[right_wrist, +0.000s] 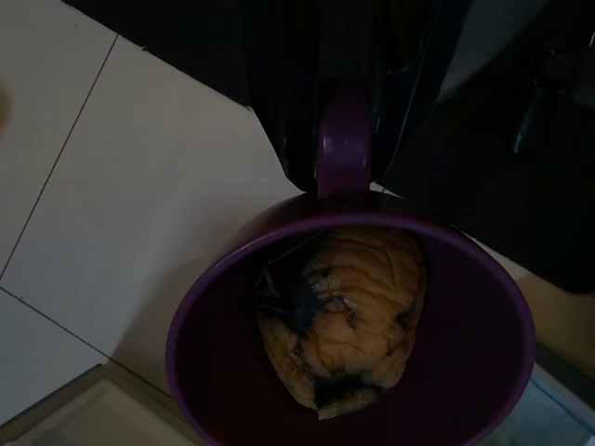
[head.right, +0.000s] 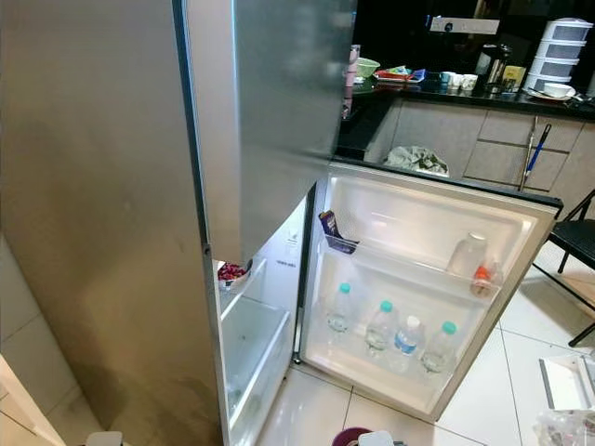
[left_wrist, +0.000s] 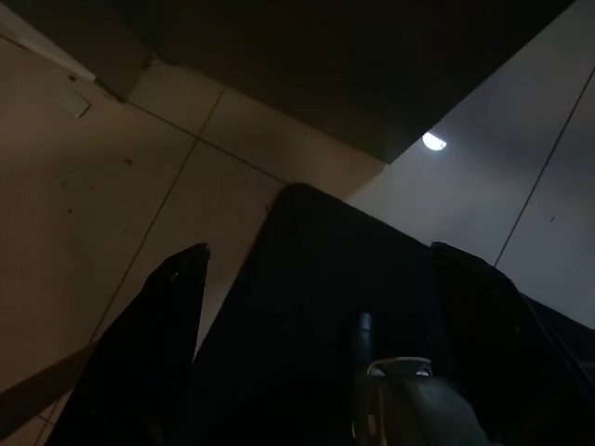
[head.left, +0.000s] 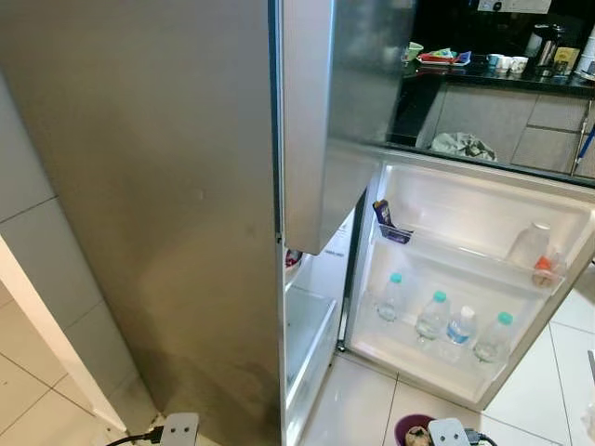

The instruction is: Restocking fridge

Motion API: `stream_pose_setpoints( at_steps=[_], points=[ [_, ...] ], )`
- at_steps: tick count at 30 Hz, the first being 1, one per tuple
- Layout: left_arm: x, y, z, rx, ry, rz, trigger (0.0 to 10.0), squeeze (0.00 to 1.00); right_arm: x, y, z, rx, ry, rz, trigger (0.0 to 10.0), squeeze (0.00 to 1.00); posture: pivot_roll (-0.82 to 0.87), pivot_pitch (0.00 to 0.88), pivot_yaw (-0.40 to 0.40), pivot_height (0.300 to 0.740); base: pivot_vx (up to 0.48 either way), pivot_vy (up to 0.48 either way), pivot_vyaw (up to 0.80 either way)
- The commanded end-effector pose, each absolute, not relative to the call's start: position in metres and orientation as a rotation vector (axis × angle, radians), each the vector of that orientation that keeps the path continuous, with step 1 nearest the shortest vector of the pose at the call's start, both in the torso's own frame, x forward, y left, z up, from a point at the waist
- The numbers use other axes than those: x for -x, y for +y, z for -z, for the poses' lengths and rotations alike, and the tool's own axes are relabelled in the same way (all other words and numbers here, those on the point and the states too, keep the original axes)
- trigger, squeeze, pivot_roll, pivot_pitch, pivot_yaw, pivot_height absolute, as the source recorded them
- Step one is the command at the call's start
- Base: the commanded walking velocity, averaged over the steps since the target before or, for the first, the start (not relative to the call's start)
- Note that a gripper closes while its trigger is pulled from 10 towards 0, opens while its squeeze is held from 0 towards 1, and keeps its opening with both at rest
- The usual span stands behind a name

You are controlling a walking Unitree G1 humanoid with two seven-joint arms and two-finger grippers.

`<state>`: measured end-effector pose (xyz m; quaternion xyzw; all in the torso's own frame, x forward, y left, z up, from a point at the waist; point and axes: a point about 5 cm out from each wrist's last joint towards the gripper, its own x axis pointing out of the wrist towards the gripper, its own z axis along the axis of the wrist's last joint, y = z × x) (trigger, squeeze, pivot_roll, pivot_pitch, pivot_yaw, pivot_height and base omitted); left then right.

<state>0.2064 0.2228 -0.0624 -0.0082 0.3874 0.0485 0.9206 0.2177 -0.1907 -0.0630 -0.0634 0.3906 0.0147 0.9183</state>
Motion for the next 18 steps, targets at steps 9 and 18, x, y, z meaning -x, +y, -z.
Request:
stream_pose_setpoints(
  at_steps=[9,18],
  points=[
    [-0.199,0.231,0.065,-0.001,0.815,-0.114,10.0,0.00,-0.214,-0.192,0.065,0.132,0.822,-0.028,10.0,0.00,0.08,0.083,-0.033,0.734,0.000,0.000,0.00],
    [-0.196,0.238,0.064,-0.008,0.814,-0.144,10.0,0.00,-0.212,-0.191,0.067,0.139,0.836,-0.045,10.0,0.00,0.10,0.084,-0.066,0.734,0.000,0.000,0.00]
  ],
)
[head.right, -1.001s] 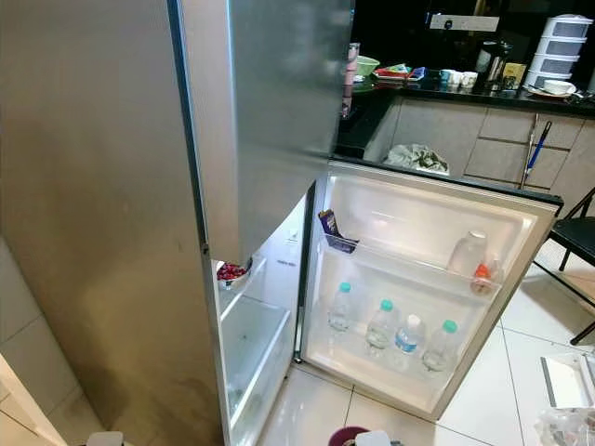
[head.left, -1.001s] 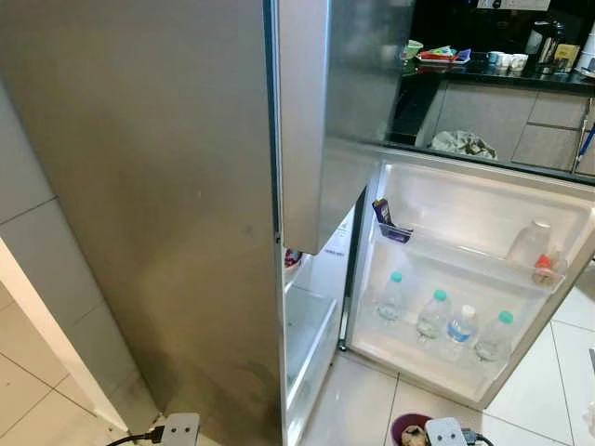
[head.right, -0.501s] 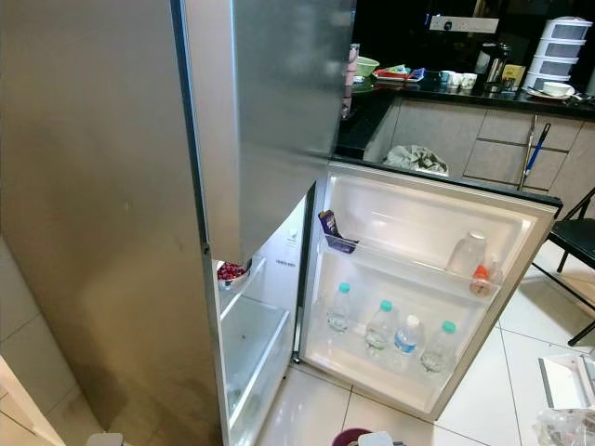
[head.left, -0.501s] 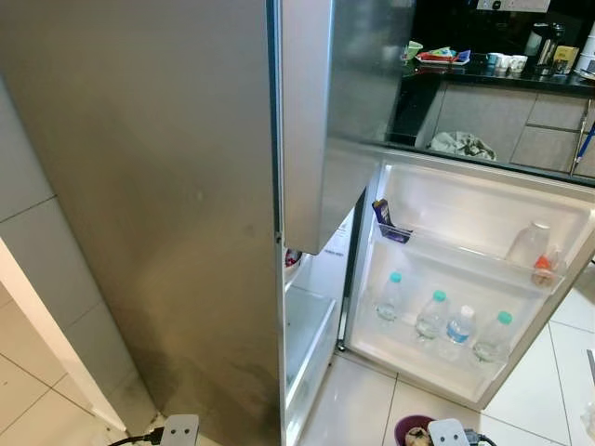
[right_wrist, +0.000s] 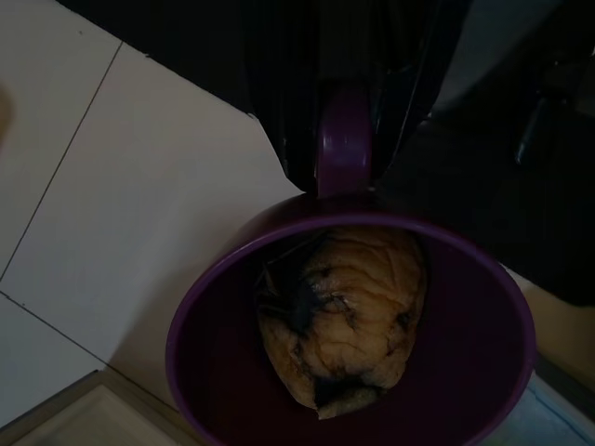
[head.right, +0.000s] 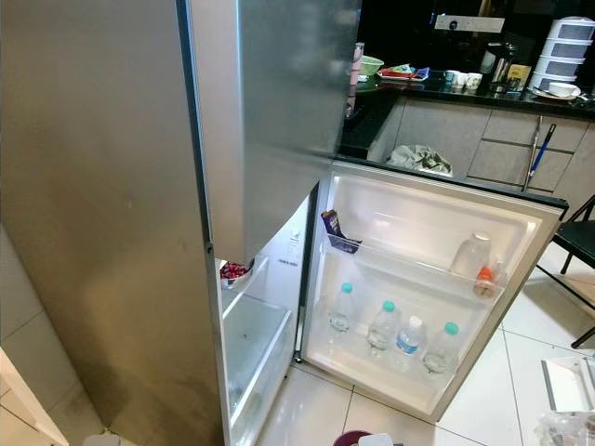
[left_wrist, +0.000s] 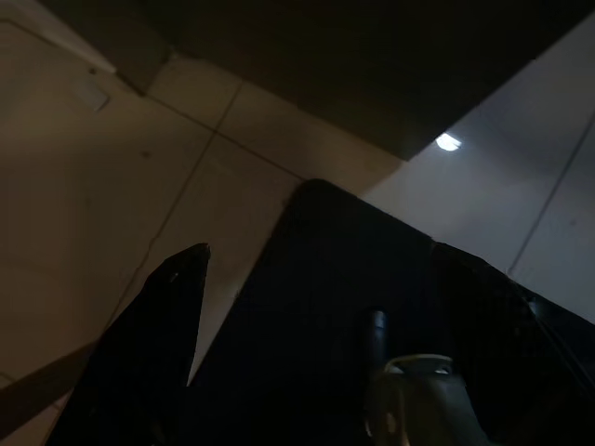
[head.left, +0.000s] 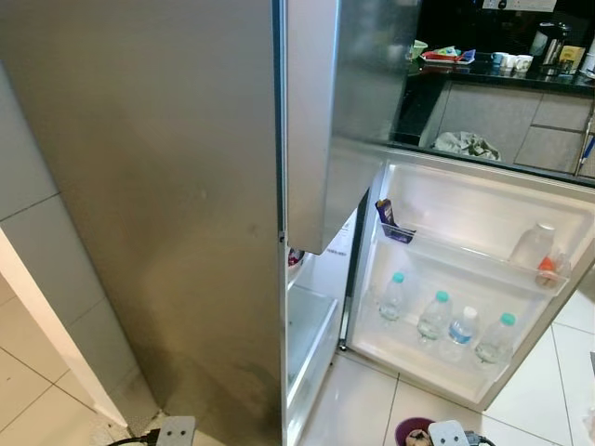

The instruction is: Restocking fridge

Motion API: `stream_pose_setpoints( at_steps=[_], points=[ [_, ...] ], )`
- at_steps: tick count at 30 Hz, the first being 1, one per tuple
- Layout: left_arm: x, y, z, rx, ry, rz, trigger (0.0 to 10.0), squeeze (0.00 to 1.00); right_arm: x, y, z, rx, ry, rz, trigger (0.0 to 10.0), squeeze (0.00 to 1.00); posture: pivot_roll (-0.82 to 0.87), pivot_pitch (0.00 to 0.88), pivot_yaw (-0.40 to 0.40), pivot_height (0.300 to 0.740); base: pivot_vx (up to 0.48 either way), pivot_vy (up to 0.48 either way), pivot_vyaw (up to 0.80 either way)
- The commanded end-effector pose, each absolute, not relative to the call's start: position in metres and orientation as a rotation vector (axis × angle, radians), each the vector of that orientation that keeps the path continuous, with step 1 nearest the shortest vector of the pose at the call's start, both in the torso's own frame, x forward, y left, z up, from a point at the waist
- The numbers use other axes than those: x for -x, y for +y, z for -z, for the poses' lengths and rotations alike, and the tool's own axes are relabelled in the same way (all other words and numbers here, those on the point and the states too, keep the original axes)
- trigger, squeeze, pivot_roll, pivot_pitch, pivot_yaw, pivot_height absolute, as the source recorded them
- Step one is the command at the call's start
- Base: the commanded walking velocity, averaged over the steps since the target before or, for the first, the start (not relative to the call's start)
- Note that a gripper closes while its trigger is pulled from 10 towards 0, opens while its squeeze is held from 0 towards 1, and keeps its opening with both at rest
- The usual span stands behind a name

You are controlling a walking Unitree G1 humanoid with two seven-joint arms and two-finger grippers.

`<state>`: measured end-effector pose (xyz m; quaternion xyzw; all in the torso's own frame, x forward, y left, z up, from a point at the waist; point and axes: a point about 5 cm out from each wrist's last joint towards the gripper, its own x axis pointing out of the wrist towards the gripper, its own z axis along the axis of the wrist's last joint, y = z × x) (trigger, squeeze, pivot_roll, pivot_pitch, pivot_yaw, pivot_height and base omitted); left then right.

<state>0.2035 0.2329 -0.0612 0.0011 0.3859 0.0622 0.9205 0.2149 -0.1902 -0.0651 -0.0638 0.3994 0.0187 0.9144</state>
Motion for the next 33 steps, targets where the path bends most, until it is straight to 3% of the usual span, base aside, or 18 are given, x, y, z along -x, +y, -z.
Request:
stream_pose_setpoints(
  at_steps=[1,16,33],
  points=[
    [-0.197,0.237,0.064,-0.005,0.807,-0.143,10.0,0.00,-0.212,-0.192,0.067,0.141,0.837,-0.047,10.0,0.00,0.10,0.084,-0.067,0.734,0.000,0.000,0.00],
    [-0.198,0.240,0.062,-0.022,0.800,-0.122,10.0,0.00,-0.217,-0.186,0.064,0.146,0.825,-0.058,10.0,0.00,0.08,0.058,-0.054,0.734,0.000,0.000,0.00],
    [-0.216,0.227,0.056,-0.013,0.777,-0.069,10.0,0.00,-0.207,-0.200,0.068,0.144,0.844,-0.007,10.0,0.00,0.06,0.052,-0.022,0.734,0.000,0.000,0.00]
  ],
)
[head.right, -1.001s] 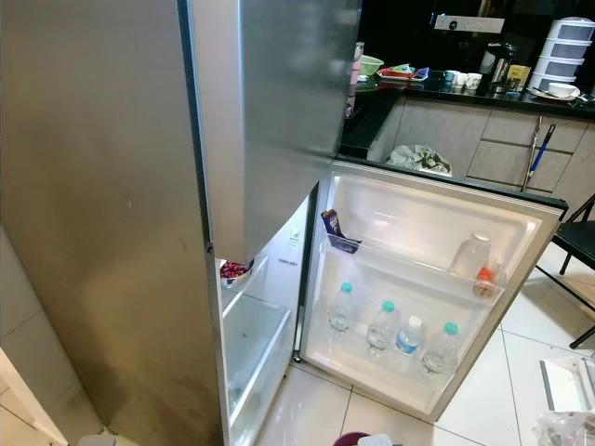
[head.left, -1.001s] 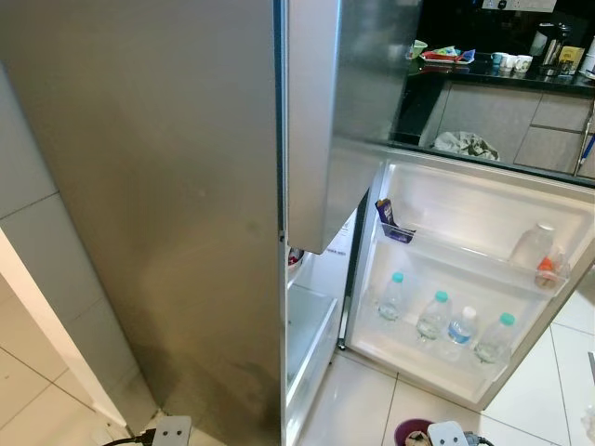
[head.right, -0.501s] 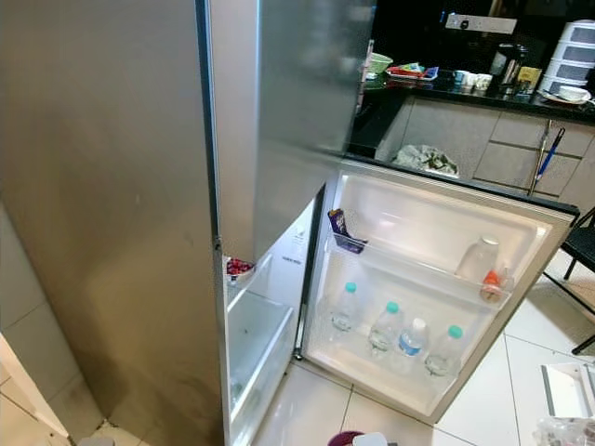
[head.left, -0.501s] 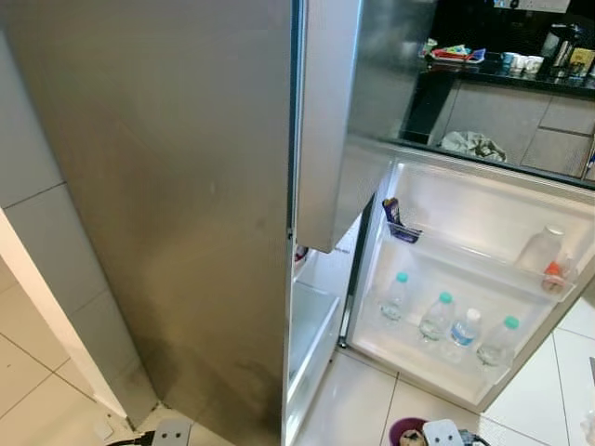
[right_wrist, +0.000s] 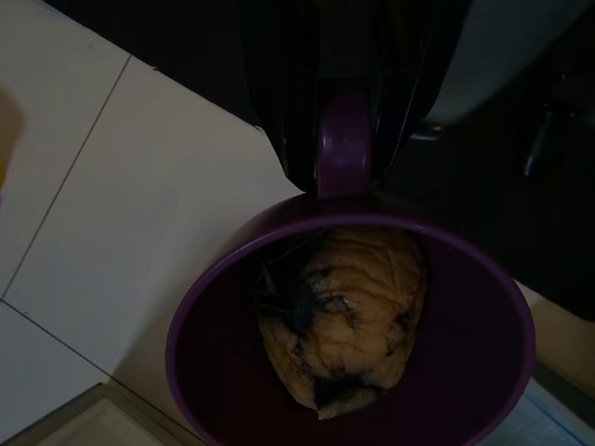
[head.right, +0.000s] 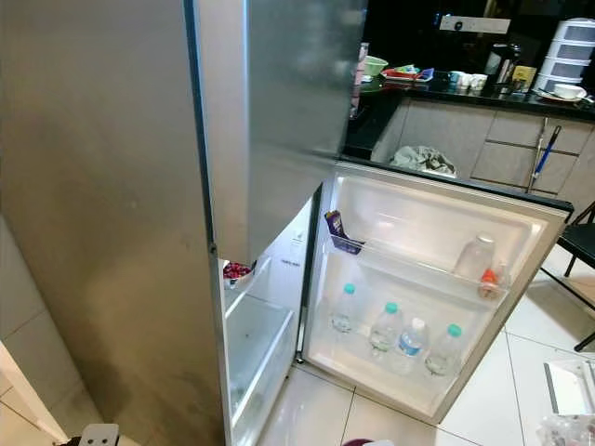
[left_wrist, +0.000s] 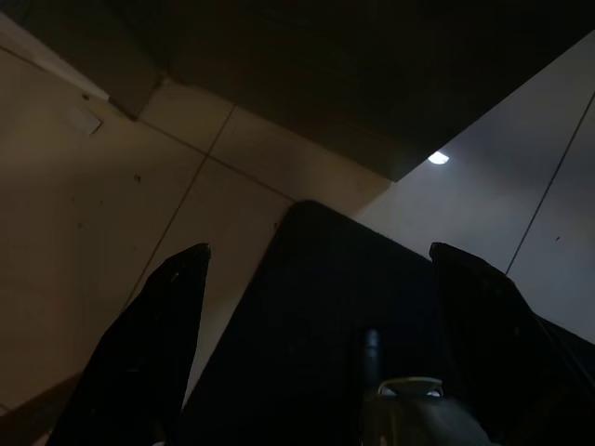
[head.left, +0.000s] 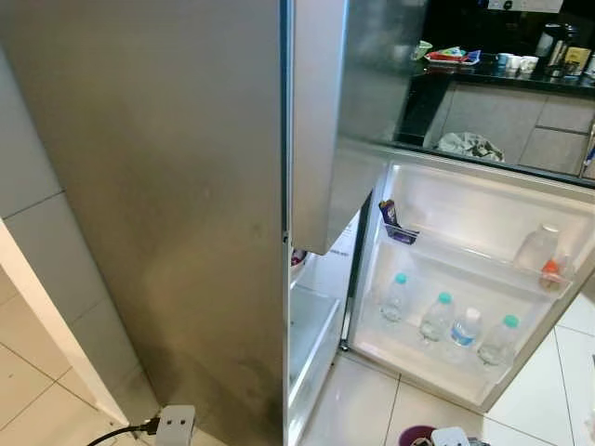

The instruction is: Restocking fridge

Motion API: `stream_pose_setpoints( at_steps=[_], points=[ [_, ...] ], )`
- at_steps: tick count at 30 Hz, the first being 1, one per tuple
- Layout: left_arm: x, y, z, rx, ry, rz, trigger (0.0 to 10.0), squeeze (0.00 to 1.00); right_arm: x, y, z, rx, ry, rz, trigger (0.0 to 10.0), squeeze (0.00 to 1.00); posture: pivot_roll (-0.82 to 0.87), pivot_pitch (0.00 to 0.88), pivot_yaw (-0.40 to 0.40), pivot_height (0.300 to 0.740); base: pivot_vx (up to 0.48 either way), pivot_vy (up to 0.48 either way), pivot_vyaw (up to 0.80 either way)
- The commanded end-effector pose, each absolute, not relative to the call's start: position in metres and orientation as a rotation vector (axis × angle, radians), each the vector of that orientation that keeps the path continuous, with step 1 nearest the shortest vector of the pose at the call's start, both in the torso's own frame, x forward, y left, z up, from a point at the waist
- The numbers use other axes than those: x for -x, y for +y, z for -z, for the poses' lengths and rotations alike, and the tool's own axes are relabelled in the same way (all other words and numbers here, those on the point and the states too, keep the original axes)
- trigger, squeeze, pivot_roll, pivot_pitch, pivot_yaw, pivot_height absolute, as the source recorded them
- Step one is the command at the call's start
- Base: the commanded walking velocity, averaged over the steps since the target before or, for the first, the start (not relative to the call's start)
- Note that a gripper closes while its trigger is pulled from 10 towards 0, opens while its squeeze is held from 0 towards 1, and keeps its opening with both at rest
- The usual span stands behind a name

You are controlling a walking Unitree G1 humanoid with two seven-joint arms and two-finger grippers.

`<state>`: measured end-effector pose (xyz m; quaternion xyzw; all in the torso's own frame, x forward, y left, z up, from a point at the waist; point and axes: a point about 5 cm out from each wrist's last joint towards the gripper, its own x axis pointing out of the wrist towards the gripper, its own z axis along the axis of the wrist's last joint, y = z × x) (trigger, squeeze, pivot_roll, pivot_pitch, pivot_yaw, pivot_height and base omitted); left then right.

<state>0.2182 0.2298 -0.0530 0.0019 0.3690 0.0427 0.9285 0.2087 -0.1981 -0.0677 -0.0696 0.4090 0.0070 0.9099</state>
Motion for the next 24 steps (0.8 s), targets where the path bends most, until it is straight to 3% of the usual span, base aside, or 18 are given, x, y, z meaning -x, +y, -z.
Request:
stream_pose_setpoints(
  at_steps=[1,7,24],
  points=[
    [-0.2160,0.2270,0.0555,-0.011,0.778,-0.070,10.0,0.00,-0.2073,-0.2005,0.0681,0.144,0.845,-0.006,10.0,0.00,0.05,0.047,-0.022,0.734,0.000,0.000,0.00],
    [-0.2137,0.2285,0.0571,0.047,0.779,-0.136,10.0,0.00,-0.2046,-0.1978,0.0699,0.132,0.849,-0.006,10.0,0.00,0.04,0.044,-0.029,0.734,0.000,0.000,0.00],
    [-0.2142,0.2299,0.0572,0.014,0.803,-0.107,10.0,0.00,-0.2106,-0.2029,0.0657,0.137,0.832,0.014,10.0,0.00,0.01,0.017,-0.018,0.734,0.000,0.000,0.00]
  ],
)
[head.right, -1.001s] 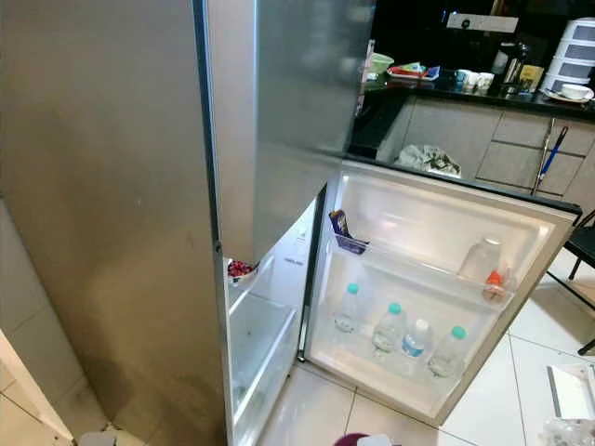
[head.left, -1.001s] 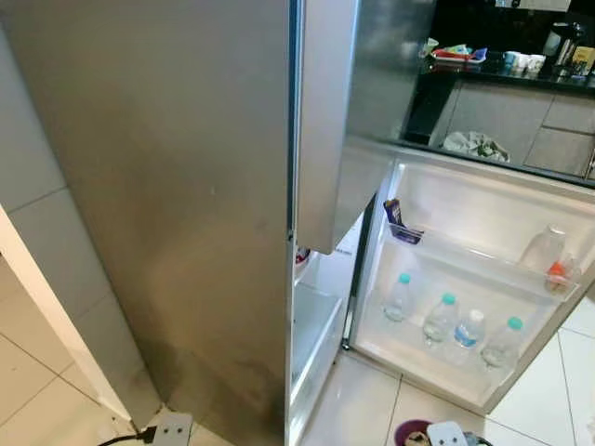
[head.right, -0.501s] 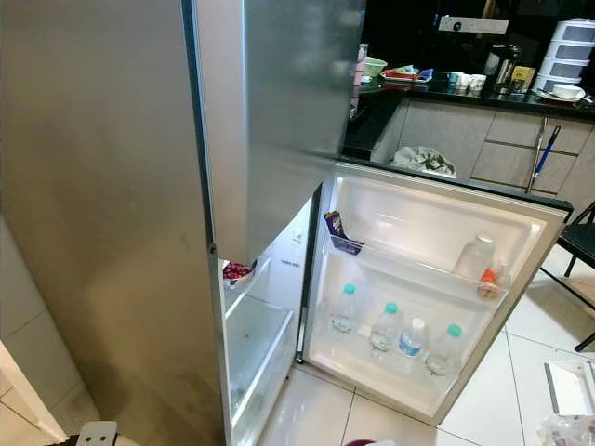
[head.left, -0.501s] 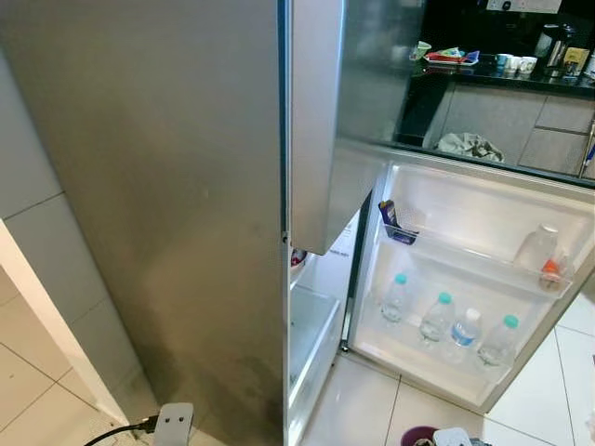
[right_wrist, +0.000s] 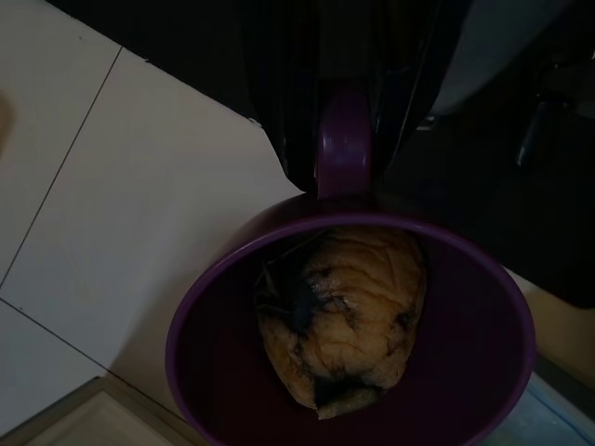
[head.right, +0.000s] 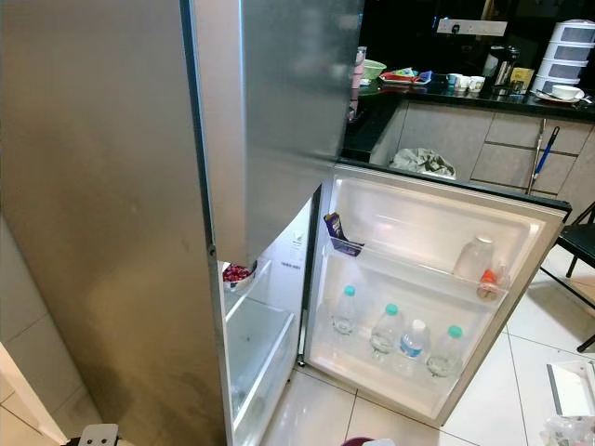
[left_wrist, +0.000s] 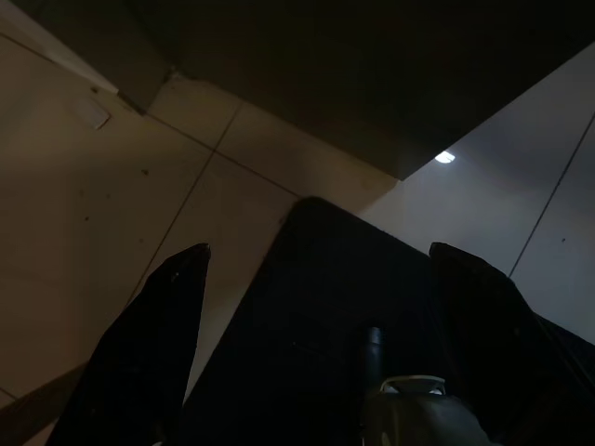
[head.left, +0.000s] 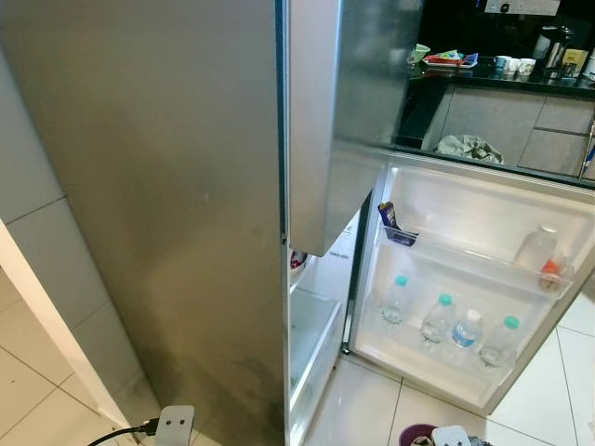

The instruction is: Restocking fridge

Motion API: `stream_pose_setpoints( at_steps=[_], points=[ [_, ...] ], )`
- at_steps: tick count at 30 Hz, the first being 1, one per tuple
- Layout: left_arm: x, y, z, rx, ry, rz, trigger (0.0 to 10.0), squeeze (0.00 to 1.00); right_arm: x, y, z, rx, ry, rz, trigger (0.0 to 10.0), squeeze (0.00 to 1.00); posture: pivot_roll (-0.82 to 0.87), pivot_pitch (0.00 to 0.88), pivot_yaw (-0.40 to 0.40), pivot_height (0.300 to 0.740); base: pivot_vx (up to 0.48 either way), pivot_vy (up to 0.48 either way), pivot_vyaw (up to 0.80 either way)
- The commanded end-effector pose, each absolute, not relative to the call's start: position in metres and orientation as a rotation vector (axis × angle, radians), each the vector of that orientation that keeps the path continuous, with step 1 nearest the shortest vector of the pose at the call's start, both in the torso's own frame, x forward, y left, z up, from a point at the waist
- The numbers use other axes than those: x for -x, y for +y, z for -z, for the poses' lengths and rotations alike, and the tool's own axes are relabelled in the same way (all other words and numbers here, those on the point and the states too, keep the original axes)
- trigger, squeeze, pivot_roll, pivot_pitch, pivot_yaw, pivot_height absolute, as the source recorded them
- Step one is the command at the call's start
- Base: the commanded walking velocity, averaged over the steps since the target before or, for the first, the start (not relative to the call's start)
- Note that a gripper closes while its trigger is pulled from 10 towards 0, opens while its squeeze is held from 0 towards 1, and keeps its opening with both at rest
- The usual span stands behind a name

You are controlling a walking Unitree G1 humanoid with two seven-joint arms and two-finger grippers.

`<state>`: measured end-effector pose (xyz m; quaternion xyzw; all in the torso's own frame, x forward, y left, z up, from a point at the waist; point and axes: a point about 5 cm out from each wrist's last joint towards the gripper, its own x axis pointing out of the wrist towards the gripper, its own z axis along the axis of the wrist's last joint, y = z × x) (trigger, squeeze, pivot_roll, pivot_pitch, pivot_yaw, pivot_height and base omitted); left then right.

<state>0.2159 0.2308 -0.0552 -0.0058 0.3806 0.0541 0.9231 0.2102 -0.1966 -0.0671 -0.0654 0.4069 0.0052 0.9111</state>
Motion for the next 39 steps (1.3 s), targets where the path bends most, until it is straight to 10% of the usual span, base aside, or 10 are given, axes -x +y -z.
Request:
stream_pose_setpoints(
  at_steps=[1,39],
  points=[
    [-0.214,0.230,0.057,0.014,0.803,-0.107,10.0,0.00,-0.211,-0.203,0.066,0.137,0.832,0.014,10.0,0.00,0.01,0.017,-0.018,0.734,0.000,0.000,0.00],
    [-0.227,0.225,0.051,0.010,0.773,-0.098,10.0,0.00,-0.218,-0.208,0.060,0.081,0.797,0.059,10.0,0.00,-0.05,0.002,-0.018,0.734,0.000,0.000,0.00]
  ],
)
